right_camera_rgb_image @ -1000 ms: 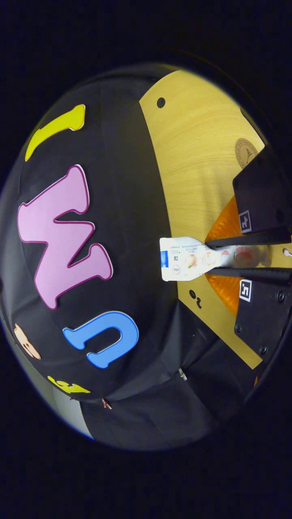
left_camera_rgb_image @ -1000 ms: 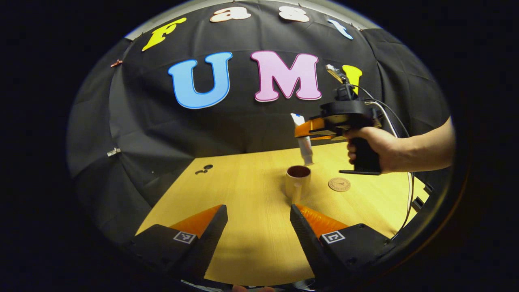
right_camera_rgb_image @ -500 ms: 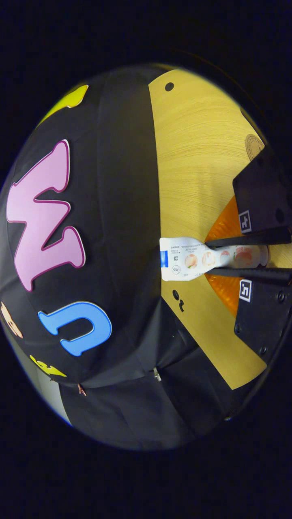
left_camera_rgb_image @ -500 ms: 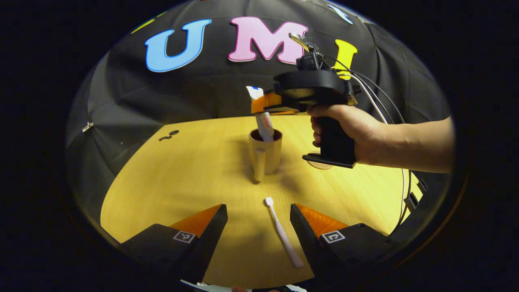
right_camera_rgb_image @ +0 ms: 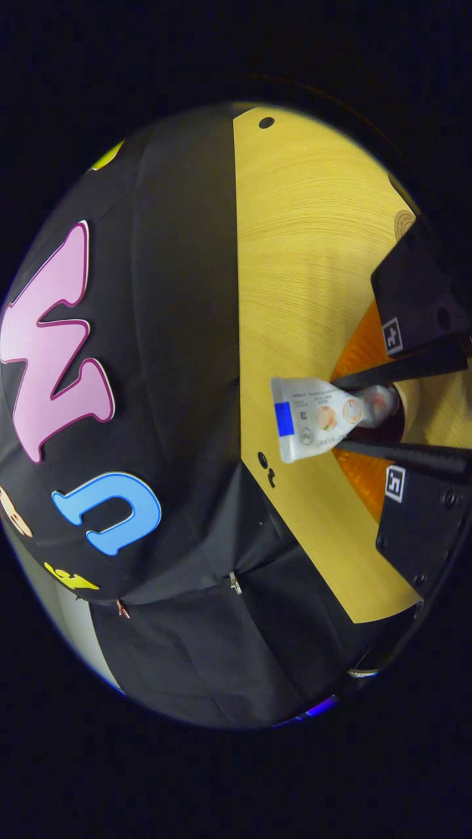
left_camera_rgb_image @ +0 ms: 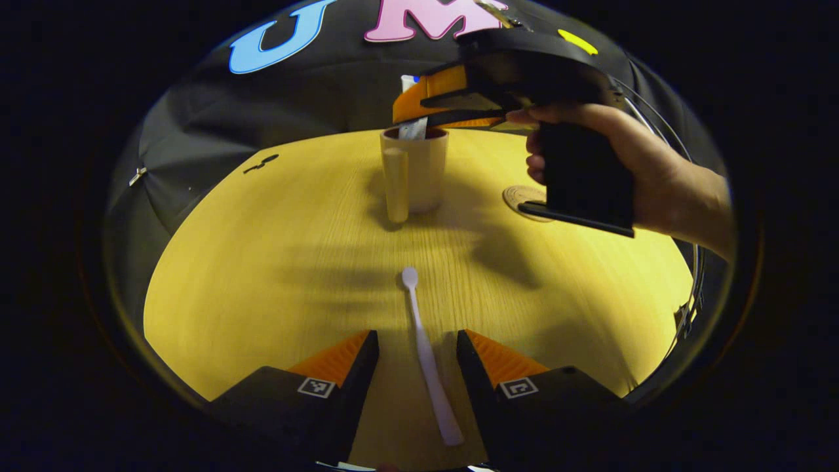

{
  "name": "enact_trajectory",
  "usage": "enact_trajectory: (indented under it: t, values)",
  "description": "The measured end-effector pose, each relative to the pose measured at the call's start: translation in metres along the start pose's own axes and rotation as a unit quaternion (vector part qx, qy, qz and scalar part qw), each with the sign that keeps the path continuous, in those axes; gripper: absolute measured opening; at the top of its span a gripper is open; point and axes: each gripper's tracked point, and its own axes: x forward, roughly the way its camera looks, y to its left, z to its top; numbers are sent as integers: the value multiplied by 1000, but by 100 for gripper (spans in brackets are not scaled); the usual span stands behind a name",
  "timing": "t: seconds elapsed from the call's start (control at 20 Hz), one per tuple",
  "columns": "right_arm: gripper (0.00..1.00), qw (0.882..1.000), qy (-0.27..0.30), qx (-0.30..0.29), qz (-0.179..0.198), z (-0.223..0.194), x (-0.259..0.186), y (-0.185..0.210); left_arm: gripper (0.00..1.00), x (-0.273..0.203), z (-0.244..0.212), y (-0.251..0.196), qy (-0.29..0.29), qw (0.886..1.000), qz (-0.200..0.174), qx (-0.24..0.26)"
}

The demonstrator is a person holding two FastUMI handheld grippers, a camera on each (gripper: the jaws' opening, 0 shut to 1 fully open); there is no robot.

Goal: Put the toothbrush and toothpaste on the desktop into the cup, then pick up the cup and place it on the coaster on the desktop.

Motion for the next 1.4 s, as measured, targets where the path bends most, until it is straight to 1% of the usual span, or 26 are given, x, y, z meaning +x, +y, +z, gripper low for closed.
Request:
enact_trajectory:
  t: [0.05, 0.1, 0.15, 0.2, 0.3, 0.4, 0.55, 0.6, 0.65, 0.7, 0.8, 0.95, 1.1, 1.25, 1.3, 1.4]
  values:
    - [48, 1000, -3, -1, 5, 2, -5, 1, 75, 2, 2, -4, -8, 1000, -1, 4]
    - [59, 1000, -10, 2, 10, 8, -8, 0, 72, 4, -2, -7, -3, 1000, -2, 9]
    - [59, 1000, -17, 11, 16, 15, -11, 0, 69, 4, -1, -9, -8, 1000, -3, 13]
    - [58, 999, -24, 25, 19, 21, -17, -1, 62, 6, 1, -12, -4, 1000, -3, 15]
    - [59, 998, -39, 48, 23, 35, -28, -6, 42, 11, 0, -14, -6, 1000, 3, 24]
    - [59, 996, -57, 58, 21, 50, -44, -14, 21, 7, 2, -15, -5, 1000, 8, 24]
    - [59, 995, -77, 60, 15, 67, -66, -24, 13, 10, 4, -18, 5, 1000, 1, 12]
    - [59, 995, -79, 63, 13, 69, -73, -27, 9, 10, 6, -18, 8, 1000, -1, 11]
    - [59, 995, -79, 66, 10, 69, -80, -31, 2, 10, 8, -19, 8, 1000, -5, 10]
    - [59, 995, -79, 64, 5, 68, -87, -34, 6, 8, 13, -18, 2, 1000, -12, 6]
    - [59, 995, -75, 57, -10, 63, -96, -42, 6, 1, 32, -15, -31, 999, -22, 1]
    - [59, 995, -66, 65, -27, 52, -109, -52, 6, -23, 80, -8, -90, 995, -34, -11]
    - [59, 995, -58, 71, -47, 36, -118, -58, 6, -50, 138, 6, -153, 987, -43, -34]
    - [59, 994, -48, 78, -56, 20, -125, -55, 6, -69, 198, 14, -220, 972, -62, -57]
    - [59, 994, -47, 82, -59, 15, -127, -54, 6, -74, 221, 17, -244, 965, -70, -66]
    - [59, 993, -45, 91, -63, 7, -132, -50, 6, -80, 261, 19, -293, 948, -89, -88]
